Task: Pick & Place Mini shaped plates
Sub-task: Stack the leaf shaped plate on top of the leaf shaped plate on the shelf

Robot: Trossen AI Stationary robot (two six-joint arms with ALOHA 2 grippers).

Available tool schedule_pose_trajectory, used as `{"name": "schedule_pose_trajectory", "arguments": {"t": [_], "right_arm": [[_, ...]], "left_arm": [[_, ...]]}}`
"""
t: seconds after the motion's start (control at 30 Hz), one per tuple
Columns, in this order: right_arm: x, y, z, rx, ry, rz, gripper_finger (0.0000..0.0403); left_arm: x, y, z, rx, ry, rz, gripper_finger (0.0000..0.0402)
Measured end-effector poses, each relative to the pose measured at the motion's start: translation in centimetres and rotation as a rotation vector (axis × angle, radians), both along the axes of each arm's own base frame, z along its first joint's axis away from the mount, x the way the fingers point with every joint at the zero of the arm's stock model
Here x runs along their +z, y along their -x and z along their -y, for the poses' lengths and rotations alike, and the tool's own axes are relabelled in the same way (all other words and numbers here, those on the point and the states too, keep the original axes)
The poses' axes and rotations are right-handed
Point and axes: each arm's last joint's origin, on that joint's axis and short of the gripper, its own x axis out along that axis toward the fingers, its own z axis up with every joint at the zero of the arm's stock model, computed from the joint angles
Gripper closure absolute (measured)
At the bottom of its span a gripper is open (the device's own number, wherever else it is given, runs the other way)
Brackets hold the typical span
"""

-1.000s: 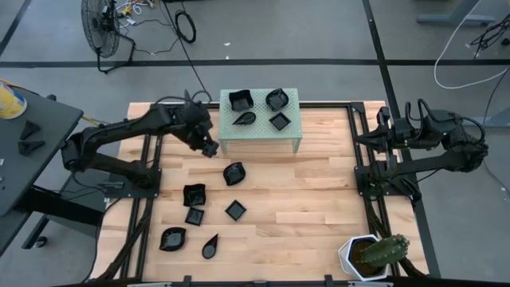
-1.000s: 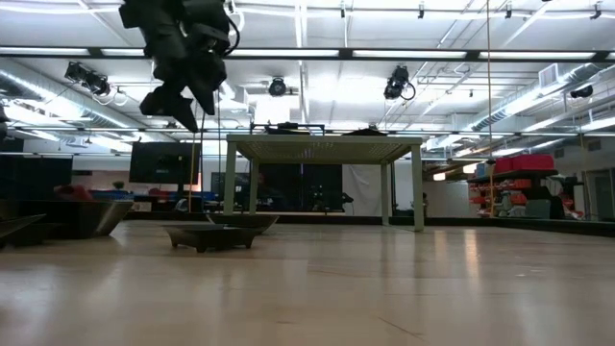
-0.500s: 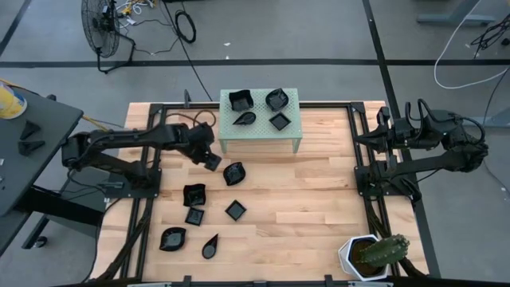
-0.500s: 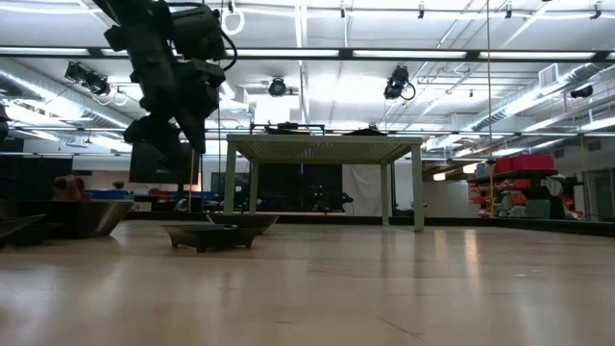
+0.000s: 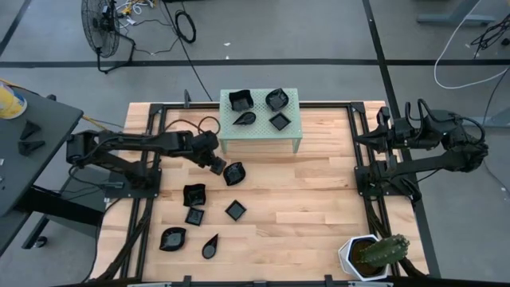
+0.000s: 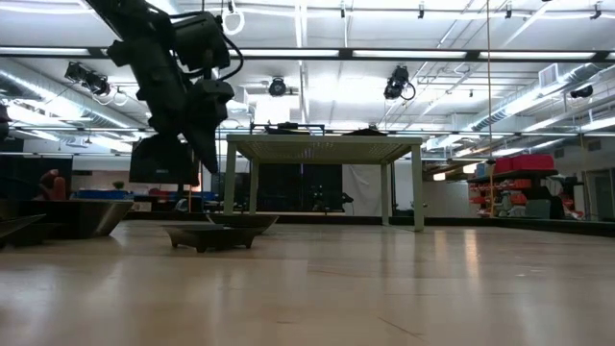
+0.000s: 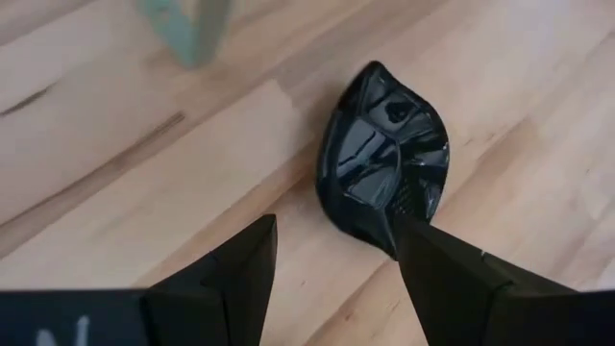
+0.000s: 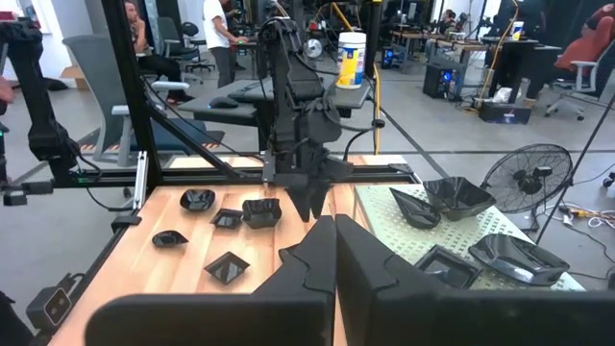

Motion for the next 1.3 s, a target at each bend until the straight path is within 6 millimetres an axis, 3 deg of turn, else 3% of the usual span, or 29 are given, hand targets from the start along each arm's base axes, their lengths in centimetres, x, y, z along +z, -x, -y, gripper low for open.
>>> {"name": "schedule_pose_trajectory", "arguments": {"t": [0.63,1.03,1.3], "right_arm": [[0.0,0.0,0.0,0.0,0.0,0.0,0.0399],[0.0,0.0,0.0,0.0,0.0,0.0,0.0399],[0.0,0.0,0.0,0.0,0.0,0.0,0.0399]], "left_arm": [[-3.7,-2.0,0.3,0.008,0.044,-0.09,0.0184],[-3.9,-2.4,1.4,0.098,0.042,-0.087,0.0184],[-4.0,-2.9,3.1,0.156,-0.009,-0.067,0.0184]]}}
